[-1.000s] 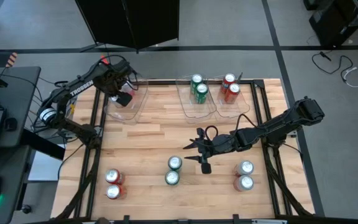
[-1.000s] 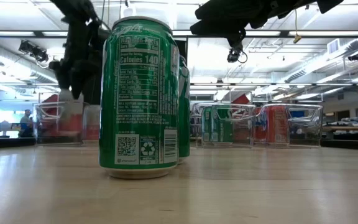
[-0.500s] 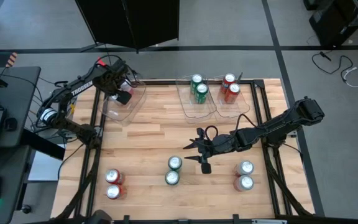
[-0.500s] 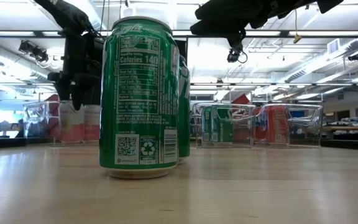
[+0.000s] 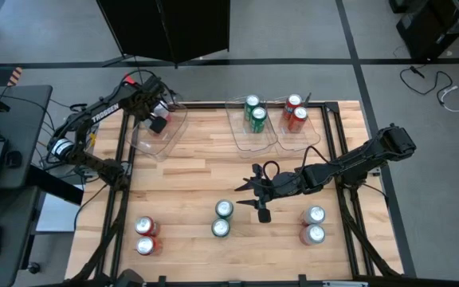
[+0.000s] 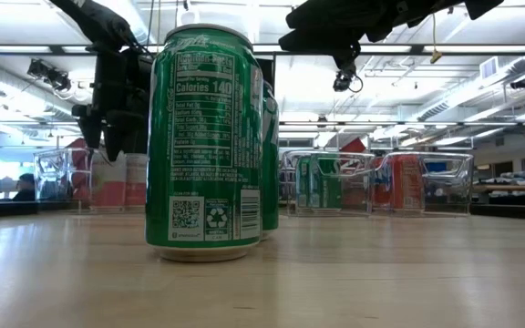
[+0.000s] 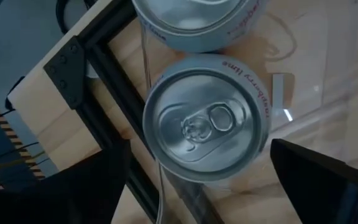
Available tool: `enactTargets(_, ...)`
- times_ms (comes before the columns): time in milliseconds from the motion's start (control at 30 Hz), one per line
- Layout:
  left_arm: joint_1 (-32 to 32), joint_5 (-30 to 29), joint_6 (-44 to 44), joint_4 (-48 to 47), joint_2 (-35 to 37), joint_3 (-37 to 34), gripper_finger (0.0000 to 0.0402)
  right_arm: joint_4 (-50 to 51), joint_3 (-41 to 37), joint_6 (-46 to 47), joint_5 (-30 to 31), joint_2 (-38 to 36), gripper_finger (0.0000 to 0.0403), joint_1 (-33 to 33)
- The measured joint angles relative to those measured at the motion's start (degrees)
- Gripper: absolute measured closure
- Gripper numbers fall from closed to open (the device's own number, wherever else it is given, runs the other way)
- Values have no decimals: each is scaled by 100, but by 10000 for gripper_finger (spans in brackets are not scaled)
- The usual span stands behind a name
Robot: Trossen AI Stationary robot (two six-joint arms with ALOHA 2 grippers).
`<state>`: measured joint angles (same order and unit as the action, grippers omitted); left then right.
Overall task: Sort soda cans
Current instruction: Adjust the left transparent bin
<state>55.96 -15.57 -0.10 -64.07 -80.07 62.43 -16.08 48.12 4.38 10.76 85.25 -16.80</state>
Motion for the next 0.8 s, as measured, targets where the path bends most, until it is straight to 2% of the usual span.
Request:
enactTargets(600,-52,-52,-164,12,0,14,39,11,0,3,0,0,233,0)
enactTargets(800,-330,-66,-165,-318,35,447,50,9,0,0,0,0,233,0)
